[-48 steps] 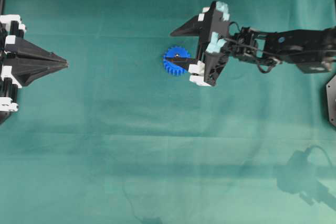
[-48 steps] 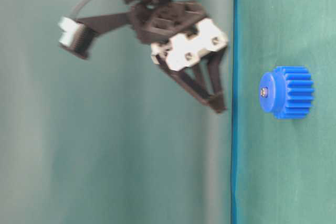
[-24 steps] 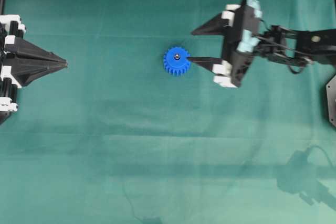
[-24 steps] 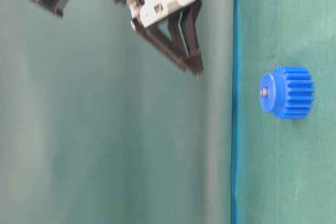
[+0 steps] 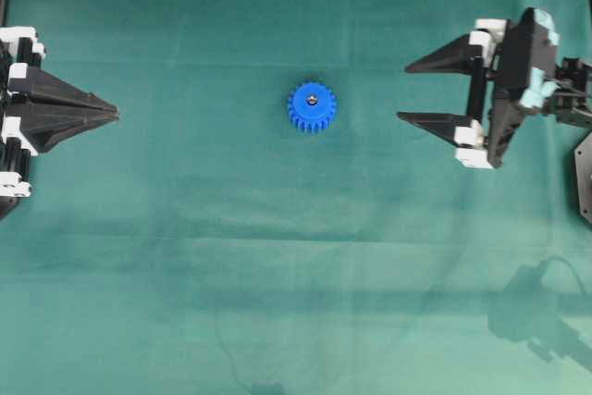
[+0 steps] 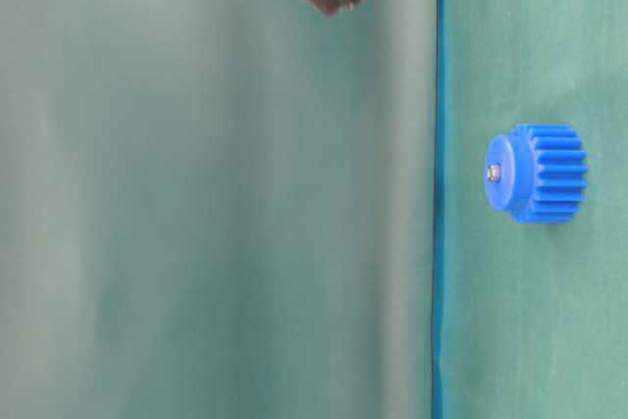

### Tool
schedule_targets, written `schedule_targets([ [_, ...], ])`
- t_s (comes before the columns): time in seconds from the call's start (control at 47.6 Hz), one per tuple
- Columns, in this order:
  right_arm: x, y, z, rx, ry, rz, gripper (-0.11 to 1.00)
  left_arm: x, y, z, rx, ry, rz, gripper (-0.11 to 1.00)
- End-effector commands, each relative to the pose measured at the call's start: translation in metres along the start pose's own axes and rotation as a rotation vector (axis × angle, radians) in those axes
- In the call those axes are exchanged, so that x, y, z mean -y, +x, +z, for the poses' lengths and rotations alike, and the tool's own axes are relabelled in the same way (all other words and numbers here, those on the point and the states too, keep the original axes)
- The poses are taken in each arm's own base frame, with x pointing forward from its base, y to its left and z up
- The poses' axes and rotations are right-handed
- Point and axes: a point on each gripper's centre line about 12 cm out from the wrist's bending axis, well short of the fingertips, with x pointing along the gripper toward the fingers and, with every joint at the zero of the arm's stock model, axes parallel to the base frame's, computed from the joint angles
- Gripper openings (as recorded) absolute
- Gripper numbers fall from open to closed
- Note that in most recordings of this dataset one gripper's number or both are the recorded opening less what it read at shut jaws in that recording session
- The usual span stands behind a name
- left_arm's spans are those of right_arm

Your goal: Insert the shaft placed at a random location into the center hole of the small gear at another random location.

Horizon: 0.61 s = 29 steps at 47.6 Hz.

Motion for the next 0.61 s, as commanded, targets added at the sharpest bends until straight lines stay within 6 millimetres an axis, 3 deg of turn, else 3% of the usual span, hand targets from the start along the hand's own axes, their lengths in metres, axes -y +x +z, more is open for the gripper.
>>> schedule_targets([
  [0.0,-0.0006,-0.0055,0.0066,0.024,0.004,0.003,0.74,-0.0001,0.0008,0.0040,0.012,-0.002,0.001,0.00],
  [0.588,-0.0006,-0.0077,0.0047,0.011,0.004,0.004,0.74,-0.0001,-0.0002,0.0048,0.018,-0.002,0.001,0.00],
])
